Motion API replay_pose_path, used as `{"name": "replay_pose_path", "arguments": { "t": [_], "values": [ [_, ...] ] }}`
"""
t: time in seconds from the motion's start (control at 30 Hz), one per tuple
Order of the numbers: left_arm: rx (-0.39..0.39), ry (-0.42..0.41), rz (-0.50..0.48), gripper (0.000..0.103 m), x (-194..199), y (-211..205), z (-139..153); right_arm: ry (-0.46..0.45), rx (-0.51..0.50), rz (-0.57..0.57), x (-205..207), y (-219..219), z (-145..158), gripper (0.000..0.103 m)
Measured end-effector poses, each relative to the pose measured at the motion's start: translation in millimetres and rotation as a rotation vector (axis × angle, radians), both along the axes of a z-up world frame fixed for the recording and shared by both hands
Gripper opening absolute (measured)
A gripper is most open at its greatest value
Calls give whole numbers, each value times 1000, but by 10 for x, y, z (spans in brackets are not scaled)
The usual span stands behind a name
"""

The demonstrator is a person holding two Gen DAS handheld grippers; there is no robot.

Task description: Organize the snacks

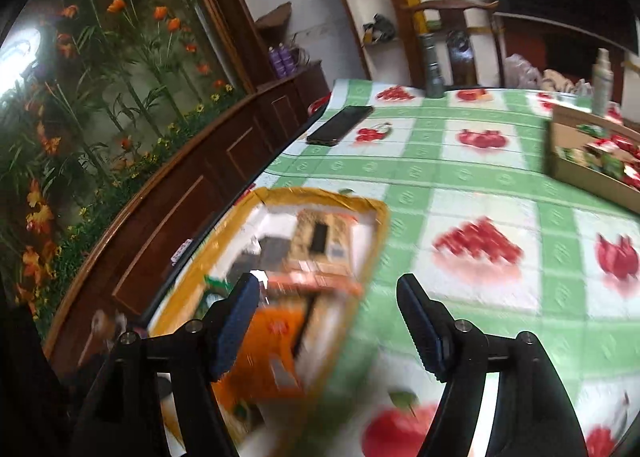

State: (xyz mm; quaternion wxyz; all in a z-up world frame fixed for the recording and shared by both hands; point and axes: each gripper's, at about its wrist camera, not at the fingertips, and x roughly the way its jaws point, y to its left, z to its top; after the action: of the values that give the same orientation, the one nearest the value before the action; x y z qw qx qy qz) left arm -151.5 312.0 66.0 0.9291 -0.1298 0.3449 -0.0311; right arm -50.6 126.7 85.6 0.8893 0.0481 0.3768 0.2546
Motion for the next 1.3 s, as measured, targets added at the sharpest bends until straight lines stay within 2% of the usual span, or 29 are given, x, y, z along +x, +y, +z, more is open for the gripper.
{"name": "replay_pose_path", "arguments": {
  "t": [0.17, 0.3, 0.47, 0.57, 0.97, 1.3],
  "values": [
    [56, -1, -2, 76, -81, -224, 32, -2, 12, -53, -446, -396, -116, 78],
    [145, 4, 16, 76, -132, -429, 43, -4, 21, -109, -732, -646, -206, 80],
    [204, 27, 34, 76, -179, -583, 34, -15, 19, -124, -942, -768, -258, 80],
    [250, 43, 65, 82, -181, -650, 47, -25, 15, -119, -1014, -783, -260, 80],
    [303, 68, 52, 83, -194, -828, 2, -25, 20, -98, -1118, -789, -278, 80],
    [292, 76, 46, 83, -201, -808, -28, -15, 12, -101, -1124, -764, -294, 81]
  ]
}}
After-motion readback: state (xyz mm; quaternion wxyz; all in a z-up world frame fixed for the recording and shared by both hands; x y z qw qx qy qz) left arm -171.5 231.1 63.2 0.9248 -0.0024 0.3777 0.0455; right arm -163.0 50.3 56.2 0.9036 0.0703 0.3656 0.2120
